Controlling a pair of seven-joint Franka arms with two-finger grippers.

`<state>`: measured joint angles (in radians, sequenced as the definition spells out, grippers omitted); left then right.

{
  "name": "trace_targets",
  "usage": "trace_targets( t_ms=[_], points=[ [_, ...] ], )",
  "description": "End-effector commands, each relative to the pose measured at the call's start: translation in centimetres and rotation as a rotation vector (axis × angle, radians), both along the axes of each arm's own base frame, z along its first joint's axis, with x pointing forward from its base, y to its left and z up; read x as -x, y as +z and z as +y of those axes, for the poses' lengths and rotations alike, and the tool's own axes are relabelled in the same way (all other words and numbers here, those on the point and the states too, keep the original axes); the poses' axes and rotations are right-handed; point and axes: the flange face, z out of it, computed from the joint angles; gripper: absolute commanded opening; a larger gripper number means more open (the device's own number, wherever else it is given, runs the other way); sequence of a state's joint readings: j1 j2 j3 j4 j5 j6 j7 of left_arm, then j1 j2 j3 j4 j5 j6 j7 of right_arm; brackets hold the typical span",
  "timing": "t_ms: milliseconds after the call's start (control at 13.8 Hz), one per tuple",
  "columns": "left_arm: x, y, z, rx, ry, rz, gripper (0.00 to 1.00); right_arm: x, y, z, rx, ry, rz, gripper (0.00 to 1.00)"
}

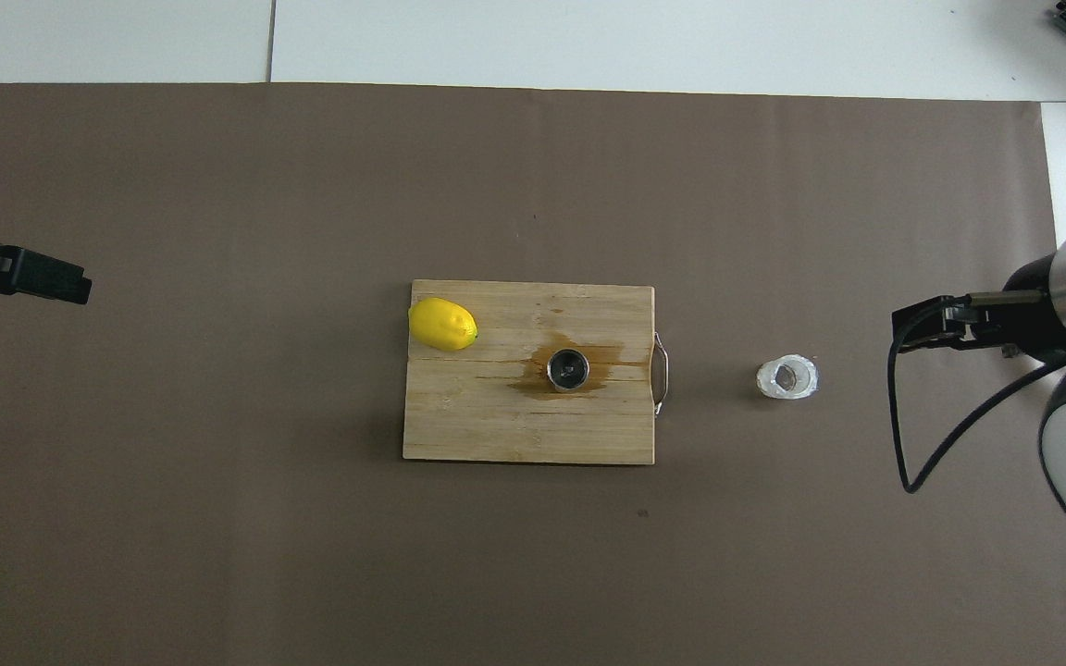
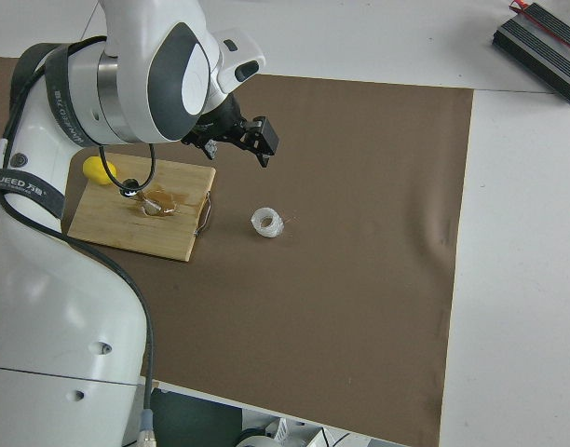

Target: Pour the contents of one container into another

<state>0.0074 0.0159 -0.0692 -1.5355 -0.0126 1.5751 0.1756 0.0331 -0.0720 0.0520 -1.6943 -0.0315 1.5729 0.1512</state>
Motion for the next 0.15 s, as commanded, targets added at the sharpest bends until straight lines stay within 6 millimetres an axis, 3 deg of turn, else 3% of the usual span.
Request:
trace_targets(
  t_ms=[0,73],
  points=[
    [-0.09,-0.10,-0.02,-0.005,-0.012,-0.010,1.00,0.27,0.26,-0.13,0.008,-0.017,-0.002,1.00],
    [-0.09,-0.10,-0.02,-0.005,-0.012,-0.010,1.00,0.26,0.26,-0.21,0.007,-0.010,-0.001,1.00]
  ],
)
